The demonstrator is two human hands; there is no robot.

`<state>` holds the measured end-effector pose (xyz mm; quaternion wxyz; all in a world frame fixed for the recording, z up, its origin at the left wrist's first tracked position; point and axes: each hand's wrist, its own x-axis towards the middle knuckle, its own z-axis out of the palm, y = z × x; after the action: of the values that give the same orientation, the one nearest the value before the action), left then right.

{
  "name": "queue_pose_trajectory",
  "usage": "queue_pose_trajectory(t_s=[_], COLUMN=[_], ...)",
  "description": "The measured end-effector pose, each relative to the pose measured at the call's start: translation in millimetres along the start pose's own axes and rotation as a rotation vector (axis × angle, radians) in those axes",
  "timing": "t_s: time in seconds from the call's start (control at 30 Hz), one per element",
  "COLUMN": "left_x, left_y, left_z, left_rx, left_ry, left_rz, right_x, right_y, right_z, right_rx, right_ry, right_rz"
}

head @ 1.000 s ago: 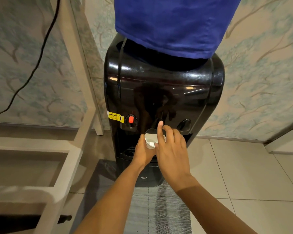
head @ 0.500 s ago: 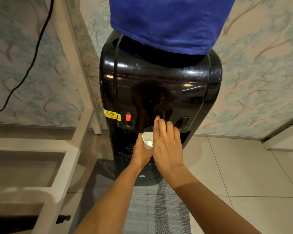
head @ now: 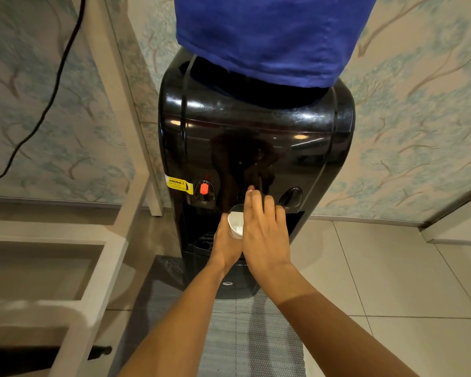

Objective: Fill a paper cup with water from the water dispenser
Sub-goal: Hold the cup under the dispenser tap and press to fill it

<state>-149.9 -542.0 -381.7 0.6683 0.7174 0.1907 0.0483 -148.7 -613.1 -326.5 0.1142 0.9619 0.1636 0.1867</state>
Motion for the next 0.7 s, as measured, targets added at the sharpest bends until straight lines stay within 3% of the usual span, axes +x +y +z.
queue_pose_trajectory(t_s=[0.7], left_x=[1.1], left_y=[1.2], left_z=[3.0], left_rx=[0.005], left_ry=[0.011], left_rz=[-0.019], right_x=[-0.5], right_y=[-0.3], right_z=[-0.8], right_rx=[0.010], right_ry=[0.012], right_rz=[0.003])
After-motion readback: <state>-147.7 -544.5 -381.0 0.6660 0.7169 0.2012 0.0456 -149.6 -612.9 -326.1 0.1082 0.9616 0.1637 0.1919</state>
